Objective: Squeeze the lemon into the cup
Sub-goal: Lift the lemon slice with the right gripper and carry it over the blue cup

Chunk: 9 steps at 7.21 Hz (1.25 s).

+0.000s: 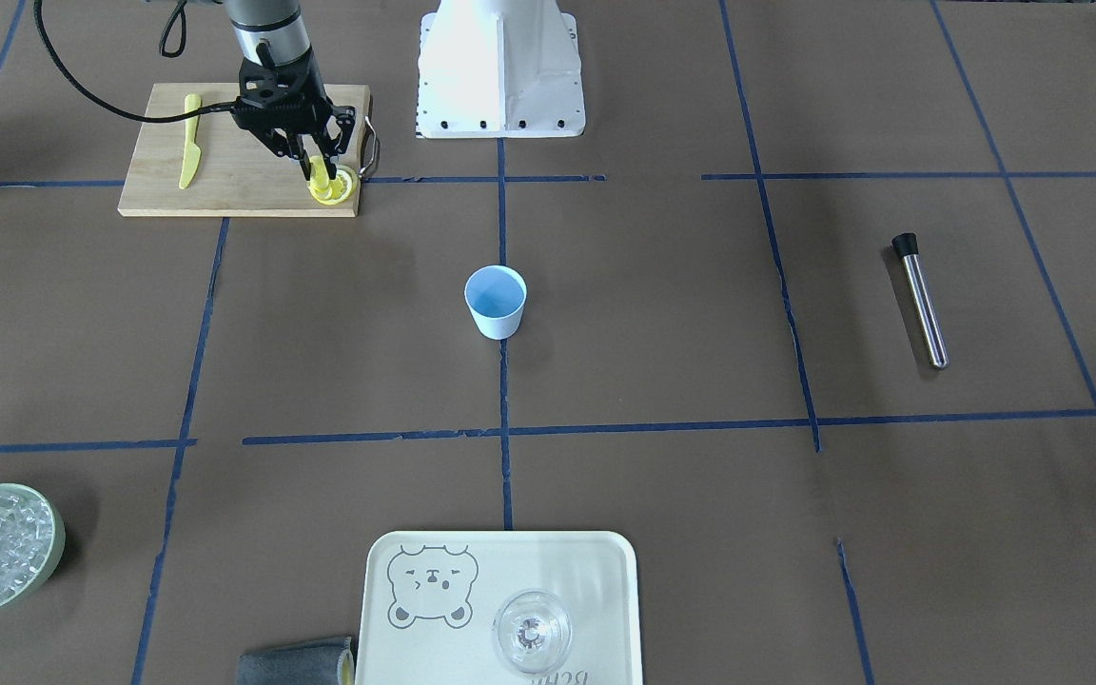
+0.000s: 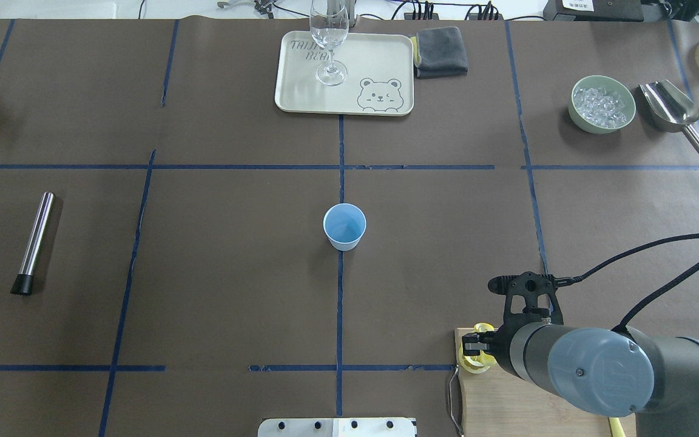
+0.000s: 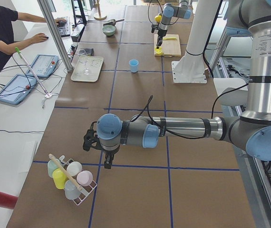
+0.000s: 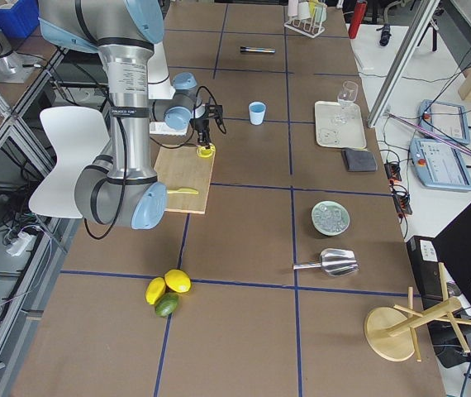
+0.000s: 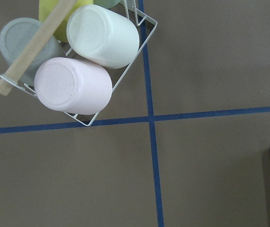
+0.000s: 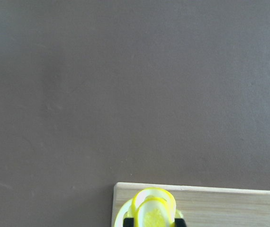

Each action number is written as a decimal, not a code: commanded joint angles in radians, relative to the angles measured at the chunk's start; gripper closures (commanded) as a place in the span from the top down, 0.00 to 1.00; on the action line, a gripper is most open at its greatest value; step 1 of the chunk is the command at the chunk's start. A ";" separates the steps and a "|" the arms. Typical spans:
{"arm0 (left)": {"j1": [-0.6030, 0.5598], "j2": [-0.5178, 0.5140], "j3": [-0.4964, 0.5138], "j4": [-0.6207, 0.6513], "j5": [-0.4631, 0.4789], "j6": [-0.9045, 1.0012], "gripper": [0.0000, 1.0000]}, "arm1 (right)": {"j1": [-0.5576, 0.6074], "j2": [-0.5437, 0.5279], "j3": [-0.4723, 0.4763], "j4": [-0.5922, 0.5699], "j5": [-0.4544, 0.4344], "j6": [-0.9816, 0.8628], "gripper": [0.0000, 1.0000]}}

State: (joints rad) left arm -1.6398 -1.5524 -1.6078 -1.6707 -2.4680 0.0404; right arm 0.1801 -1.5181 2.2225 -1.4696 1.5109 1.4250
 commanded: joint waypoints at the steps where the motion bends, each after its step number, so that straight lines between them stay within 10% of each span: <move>1: 0.000 0.000 0.000 0.000 -0.003 -0.001 1.00 | 0.007 0.007 0.026 -0.032 0.009 0.000 0.40; 5: 0.000 0.000 -0.001 0.000 -0.003 -0.001 1.00 | 0.071 0.044 0.042 -0.032 0.081 0.000 0.42; 9: 0.000 -0.002 -0.003 0.000 -0.005 -0.001 1.00 | 0.191 0.334 -0.022 -0.226 0.152 -0.002 0.41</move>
State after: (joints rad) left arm -1.6398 -1.5528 -1.6104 -1.6705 -2.4716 0.0399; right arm 0.3178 -1.2968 2.2368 -1.6233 1.6308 1.4241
